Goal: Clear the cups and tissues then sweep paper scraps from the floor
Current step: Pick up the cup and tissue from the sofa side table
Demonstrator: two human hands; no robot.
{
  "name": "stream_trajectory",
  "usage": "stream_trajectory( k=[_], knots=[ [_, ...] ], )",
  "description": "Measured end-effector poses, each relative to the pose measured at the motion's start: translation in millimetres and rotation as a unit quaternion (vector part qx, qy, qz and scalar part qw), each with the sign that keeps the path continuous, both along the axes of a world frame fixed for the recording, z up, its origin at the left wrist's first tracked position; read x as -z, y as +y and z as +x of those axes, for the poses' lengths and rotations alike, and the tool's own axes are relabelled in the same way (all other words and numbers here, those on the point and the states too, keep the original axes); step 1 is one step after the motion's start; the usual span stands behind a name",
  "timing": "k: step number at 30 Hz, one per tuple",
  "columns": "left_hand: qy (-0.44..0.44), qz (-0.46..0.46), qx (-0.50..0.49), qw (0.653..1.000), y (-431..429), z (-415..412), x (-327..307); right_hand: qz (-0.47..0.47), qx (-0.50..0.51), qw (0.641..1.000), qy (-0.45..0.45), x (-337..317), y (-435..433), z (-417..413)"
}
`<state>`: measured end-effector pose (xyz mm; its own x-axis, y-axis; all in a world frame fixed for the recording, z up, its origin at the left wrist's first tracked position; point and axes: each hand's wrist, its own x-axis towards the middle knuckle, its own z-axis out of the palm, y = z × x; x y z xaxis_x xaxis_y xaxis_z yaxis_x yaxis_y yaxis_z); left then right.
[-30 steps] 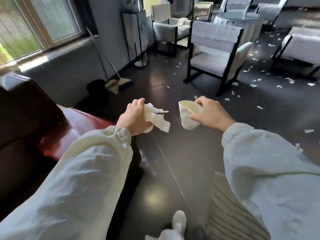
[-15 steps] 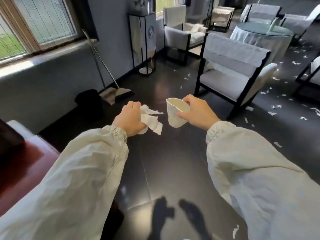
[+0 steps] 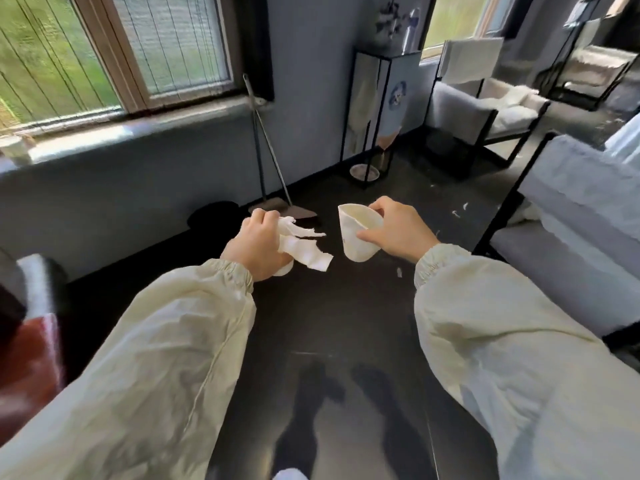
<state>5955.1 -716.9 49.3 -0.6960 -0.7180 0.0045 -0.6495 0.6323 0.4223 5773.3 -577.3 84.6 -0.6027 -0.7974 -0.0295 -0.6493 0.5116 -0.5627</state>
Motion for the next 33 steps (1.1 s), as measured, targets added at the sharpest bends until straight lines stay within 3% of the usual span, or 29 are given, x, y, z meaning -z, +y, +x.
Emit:
stream_trajectory(
  k=[9, 19, 28, 33],
  knots=[
    [0.0, 0.009, -0.172, 0.985, -222, -39, 34, 0.012, -0.135, 0.991, -0.016, 34, -259, -80],
    [-0.019, 0.012, -0.25, 0.968, -463, -85, 35, 0.022, -0.214, 0.976, -0.031, 34, -544, -143],
    [-0.059, 0.081, -0.311, 0.945, -659, -148, 143, 0.109, -0.294, 0.949, -0.041, 144, -786, -186],
    [-0.081, 0.119, -0.328, 0.934, -738, -171, 224, 0.171, -0.322, 0.929, -0.057, 224, -877, -194]
  ],
)
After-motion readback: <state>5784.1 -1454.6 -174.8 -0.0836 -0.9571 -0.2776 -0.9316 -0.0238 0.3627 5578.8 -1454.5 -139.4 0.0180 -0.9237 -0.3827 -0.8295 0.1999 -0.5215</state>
